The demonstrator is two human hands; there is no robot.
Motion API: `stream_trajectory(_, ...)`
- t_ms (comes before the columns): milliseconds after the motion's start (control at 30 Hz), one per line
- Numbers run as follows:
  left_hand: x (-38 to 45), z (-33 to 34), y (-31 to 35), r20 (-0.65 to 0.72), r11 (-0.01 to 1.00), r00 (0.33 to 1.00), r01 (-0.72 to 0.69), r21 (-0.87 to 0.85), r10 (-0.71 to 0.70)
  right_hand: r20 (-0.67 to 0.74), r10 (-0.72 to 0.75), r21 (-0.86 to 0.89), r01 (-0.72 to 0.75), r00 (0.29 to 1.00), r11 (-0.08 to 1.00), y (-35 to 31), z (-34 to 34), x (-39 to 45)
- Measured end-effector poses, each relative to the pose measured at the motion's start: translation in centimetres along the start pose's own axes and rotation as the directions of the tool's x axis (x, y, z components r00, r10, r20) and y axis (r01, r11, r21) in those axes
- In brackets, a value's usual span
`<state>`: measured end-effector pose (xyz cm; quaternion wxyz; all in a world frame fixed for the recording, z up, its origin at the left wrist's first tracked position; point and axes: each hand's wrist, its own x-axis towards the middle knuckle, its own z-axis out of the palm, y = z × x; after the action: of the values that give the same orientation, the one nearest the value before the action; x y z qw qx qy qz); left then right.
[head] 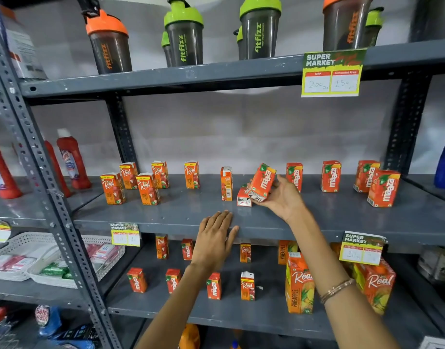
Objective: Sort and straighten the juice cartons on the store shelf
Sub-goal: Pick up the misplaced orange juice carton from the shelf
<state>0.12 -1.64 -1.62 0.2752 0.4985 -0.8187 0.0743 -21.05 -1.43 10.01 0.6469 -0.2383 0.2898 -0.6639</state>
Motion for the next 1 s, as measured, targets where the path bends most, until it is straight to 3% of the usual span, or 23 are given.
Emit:
stream_trajectory(200, 0.0, 0.1, -0.1, 0.026, 1.0, 1.0, 0.017, 0.006, -0.017, 0.145, -0.071, -0.003, 0.072, 0.987, 0.997, 0.5, 1.8, -5.6)
stream_trajectory(367, 0.0, -0.2, 0.0, 0.049, 0.999, 0.998, 0.033, -0.012, -0.033, 0.173, -0.23, -0.214, 0.264, 0.958, 0.94, 0.2, 4.9, -12.1)
stream_trajectory(633, -0.4, -1.8, 1.6, 0.074, 1.0, 0.997, 0.014, 0.0, -0.014, 0.459, -0.225, -0.206, 0.349, 0.86, 0.914, -1.5, 7.8, -22.6)
stream_trajectory(867, -0.5, -2.6, 2.3, 0.12, 1.0, 0.993, 0.022, 0.011, -0.023, 0.488, -0.231, -0.281, 0.402, 0.842, 0.871, -1.8, 7.4, -24.2)
stream_trajectory(1000, -0.5, -2.5, 2.3, 0.133, 0.998, 0.99, 0.057, -0.015, -0.055, 0.352, -0.279, -0.377, 0.408, 0.894, 0.832, -1.1, 4.7, -22.2)
